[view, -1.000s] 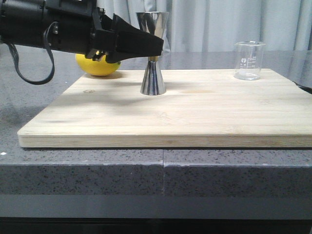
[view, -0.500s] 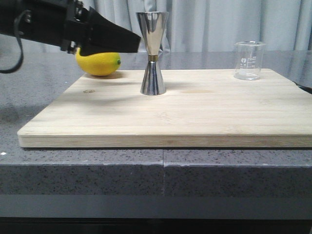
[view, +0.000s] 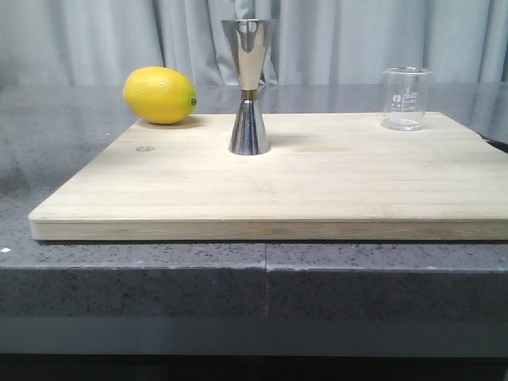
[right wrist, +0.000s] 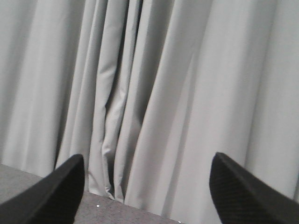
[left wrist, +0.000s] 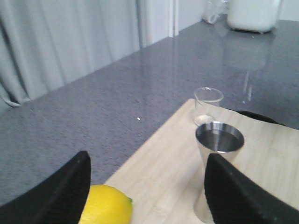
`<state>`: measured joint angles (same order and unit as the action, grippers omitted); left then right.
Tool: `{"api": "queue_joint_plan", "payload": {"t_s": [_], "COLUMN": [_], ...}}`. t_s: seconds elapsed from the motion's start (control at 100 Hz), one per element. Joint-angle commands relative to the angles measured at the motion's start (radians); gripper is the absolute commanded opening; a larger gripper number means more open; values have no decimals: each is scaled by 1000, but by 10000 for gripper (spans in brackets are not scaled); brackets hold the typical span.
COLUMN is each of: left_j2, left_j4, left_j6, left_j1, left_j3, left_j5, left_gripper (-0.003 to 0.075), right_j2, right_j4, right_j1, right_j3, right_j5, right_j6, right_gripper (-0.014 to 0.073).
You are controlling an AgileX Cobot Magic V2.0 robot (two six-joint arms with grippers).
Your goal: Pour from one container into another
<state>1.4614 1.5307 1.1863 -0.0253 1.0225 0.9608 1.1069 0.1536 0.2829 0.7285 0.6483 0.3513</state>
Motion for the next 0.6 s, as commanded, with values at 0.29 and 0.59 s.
{"api": "queue_joint_plan", "payload": {"t_s": [0.29, 0.59], "left_j2": [-330, -559], "left_j4": [-276, -269], "left_j6": [24, 26], "left_j1": [192, 201], "left_j3": [26, -4], "left_j5": [-293, -559], "left_gripper": [482, 482], "right_j2": [-109, -289], "right_j4": [573, 661], "right_j1": [0, 0], "right_j3": [25, 25], "right_j5": [99, 1], "right_j6": [577, 705], "right_gripper": [505, 505]}}
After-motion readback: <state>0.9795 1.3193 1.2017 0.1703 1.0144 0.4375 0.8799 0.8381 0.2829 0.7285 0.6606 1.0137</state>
